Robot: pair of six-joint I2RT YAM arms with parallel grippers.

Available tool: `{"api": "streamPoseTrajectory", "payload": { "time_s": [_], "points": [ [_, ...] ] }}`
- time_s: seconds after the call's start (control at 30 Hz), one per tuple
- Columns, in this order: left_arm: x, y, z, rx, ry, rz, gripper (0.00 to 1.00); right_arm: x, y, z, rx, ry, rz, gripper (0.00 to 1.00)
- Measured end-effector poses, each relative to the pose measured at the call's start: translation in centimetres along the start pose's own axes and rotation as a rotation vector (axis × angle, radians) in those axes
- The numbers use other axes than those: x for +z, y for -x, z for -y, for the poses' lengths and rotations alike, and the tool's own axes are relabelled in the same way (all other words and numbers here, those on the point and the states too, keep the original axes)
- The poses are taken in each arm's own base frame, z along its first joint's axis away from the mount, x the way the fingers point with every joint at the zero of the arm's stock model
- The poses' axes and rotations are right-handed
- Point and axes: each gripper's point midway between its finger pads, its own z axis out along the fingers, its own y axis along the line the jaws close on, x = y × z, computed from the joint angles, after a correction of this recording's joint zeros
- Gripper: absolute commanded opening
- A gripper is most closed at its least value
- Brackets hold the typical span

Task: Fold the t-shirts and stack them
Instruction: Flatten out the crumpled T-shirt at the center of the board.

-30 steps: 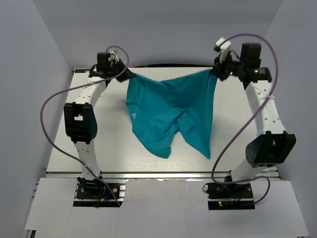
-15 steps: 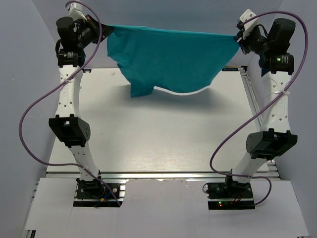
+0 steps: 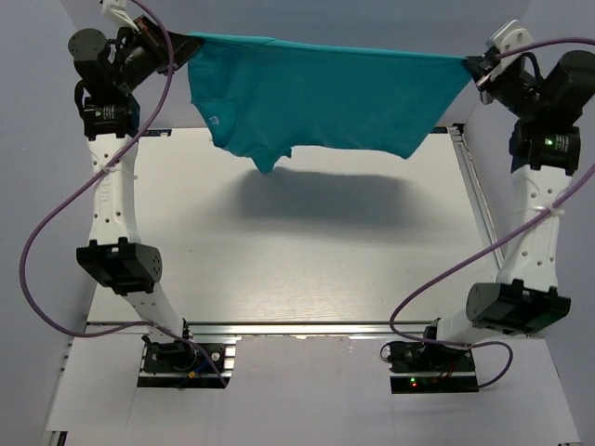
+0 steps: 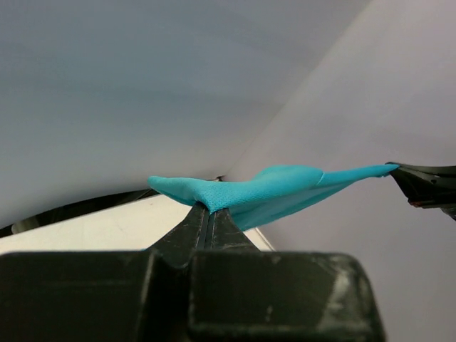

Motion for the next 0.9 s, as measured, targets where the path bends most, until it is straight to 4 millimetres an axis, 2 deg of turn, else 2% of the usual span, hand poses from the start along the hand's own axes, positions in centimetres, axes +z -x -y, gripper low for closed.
{"api": "streamPoseTrajectory", "payload": {
  "time_s": [0.13, 0.23, 0.33, 0.43, 0.5, 0.53, 0.63, 0.7, 0.83, 0.9],
  "points": [
    [-2.3, 1.6, 4.2, 0.036, -0.059, 0.027, 0.0, -2.5, 5.5, 1.4, -0.07, -0.072, 0.114, 0.0],
    [-4.7, 3.6, 8.8, 0.092, -0.104, 0.077, 0.0, -4.2, 9.9, 2.2, -0.123, -0.117, 0.199, 0.0],
    [-7.8, 5.6, 13.9, 0.16, -0.151, 0.143, 0.0, -5.2, 13.1, 2.8, -0.149, -0.144, 0.267, 0.0],
    [-10.8, 7.1, 18.7, 0.217, -0.193, 0.206, 0.0, -5.6, 14.5, 2.8, -0.147, -0.149, 0.298, 0.0],
    [-12.5, 7.3, 20.9, 0.226, -0.21, 0.235, 0.0, -5.6, 14.3, 2.6, -0.118, -0.141, 0.3, 0.0],
    [-13.0, 7.2, 21.3, 0.221, -0.211, 0.241, 0.0, -5.4, 13.8, 2.4, -0.1, -0.134, 0.295, 0.0],
    [-13.8, 5.6, 20.8, 0.176, -0.19, 0.23, 0.0, -4.4, 11.0, 1.4, -0.027, -0.095, 0.262, 0.0],
    [-13.5, 3.7, 18.7, 0.114, -0.15, 0.2, 0.0, -3.4, 8.1, 0.4, 0.044, -0.059, 0.225, 0.0],
    [-11.3, -1.7, 10.7, -0.071, -0.016, 0.099, 0.0, -1.1, 2.2, -1.1, 0.183, 0.008, 0.145, 0.0],
    [-10.2, -6.0, 5.2, -0.184, 0.08, 0.038, 0.0, 0.0, -0.8, -2.2, 0.247, 0.042, 0.105, 0.0]
  ]
}}
